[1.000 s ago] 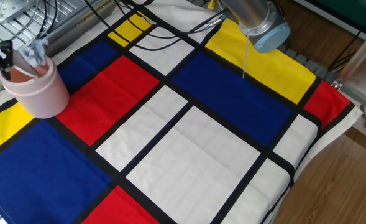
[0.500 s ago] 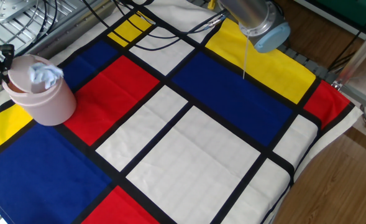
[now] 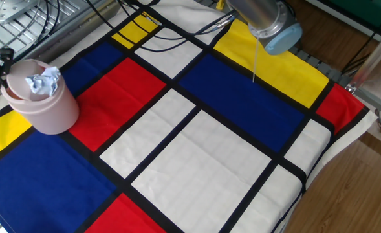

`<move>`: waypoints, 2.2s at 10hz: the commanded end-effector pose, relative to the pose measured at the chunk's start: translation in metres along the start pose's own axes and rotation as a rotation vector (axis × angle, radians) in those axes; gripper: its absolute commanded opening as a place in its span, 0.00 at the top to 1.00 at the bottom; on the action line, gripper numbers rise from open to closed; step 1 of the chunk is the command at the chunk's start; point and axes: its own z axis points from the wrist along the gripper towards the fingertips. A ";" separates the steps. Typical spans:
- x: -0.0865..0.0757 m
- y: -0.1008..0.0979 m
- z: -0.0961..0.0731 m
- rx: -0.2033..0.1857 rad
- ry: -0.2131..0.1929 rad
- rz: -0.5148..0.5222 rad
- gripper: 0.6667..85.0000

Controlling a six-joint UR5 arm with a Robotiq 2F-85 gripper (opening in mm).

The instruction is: Put the garbage in the trash can

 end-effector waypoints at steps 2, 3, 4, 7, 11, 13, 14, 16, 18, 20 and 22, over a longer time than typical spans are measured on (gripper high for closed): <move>0.020 -0.010 0.000 0.020 -0.006 0.289 1.00; 0.028 -0.013 0.003 0.033 -0.002 0.351 1.00; 0.041 -0.023 0.005 0.074 0.017 0.417 1.00; 0.066 -0.029 -0.004 0.124 0.051 0.557 1.00; 0.078 -0.024 -0.007 0.138 0.060 0.612 1.00; 0.084 -0.025 -0.007 0.145 0.060 0.641 1.00; 0.084 -0.023 -0.008 0.142 0.056 0.658 1.00; 0.080 -0.014 -0.009 0.126 0.043 0.698 1.00; 0.077 -0.009 -0.007 0.116 0.027 0.723 1.00; 0.078 -0.006 -0.009 0.118 0.025 0.732 1.00; 0.080 -0.003 -0.014 0.124 0.027 0.739 1.00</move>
